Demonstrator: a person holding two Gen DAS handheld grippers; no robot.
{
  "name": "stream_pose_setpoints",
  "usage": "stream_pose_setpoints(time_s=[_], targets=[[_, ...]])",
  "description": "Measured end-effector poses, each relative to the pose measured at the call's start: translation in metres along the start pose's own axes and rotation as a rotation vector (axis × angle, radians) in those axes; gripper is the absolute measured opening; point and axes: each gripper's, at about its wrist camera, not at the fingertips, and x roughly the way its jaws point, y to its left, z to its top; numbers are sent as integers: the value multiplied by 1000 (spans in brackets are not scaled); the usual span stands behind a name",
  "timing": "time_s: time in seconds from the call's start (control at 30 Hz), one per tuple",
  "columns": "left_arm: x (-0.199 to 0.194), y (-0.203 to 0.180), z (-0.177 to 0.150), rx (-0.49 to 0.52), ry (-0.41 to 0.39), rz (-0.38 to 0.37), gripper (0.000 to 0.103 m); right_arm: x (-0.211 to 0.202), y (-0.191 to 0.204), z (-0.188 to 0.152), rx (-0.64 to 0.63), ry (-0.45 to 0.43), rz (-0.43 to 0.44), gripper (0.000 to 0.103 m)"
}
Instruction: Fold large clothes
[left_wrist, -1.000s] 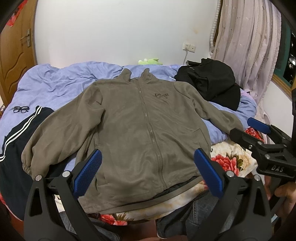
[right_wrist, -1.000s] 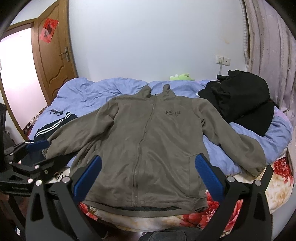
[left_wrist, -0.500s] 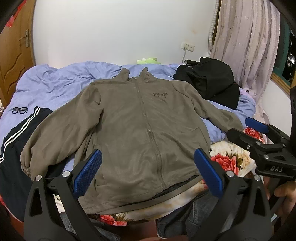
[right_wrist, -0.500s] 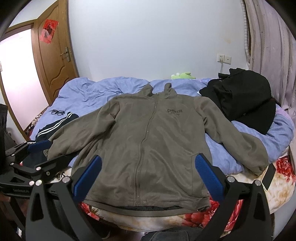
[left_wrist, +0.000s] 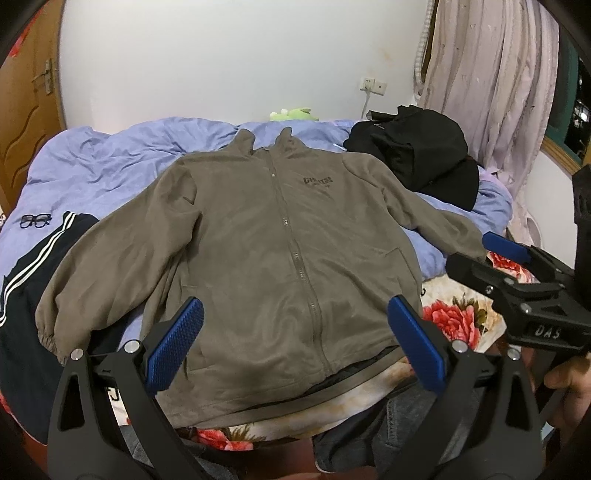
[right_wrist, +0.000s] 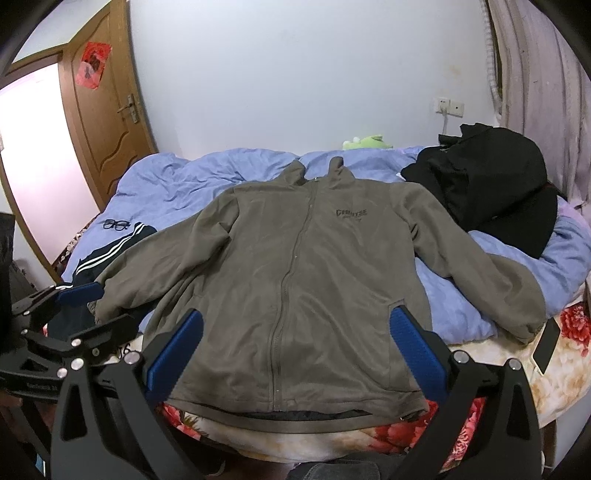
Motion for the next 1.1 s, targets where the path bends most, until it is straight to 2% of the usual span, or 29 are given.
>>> stream_pose_setpoints(time_s=[0.17,0.33,0.4,0.5,0.6,0.67,0.73,0.83,0.97,1.1], targets=[[17,-7,-1,26,-1,-21,98,15,-24,-4,-16,3,-32,99],[52,-15,-3,42,-28,-51,98,43,-81,-13,10,107,-109,99],[67,-19,-1,39,-32,-67,98,49,-114,-13,45,109,-131,99],[91,-28,2,46,-53,-101,98,59,-163,-13,78,109,-242,99],[113,-36,4,66,-75,-141,98,68,-217,-14,148,136,-272,99],[125,-42,4,80,-67,-172,98,73,-255,-14,165,142,-332,99],[138,-47,3,102,-53,-191,98,79,-292,-16,163,158,-428,99],[157,-50,0,128,-36,-207,98,101,-351,-26,196,241,-546,98],[174,-45,-6,127,11,-200,98,126,-405,-40,270,306,-580,97],[181,-40,-10,135,27,-187,98,156,-434,-58,400,372,-518,81]])
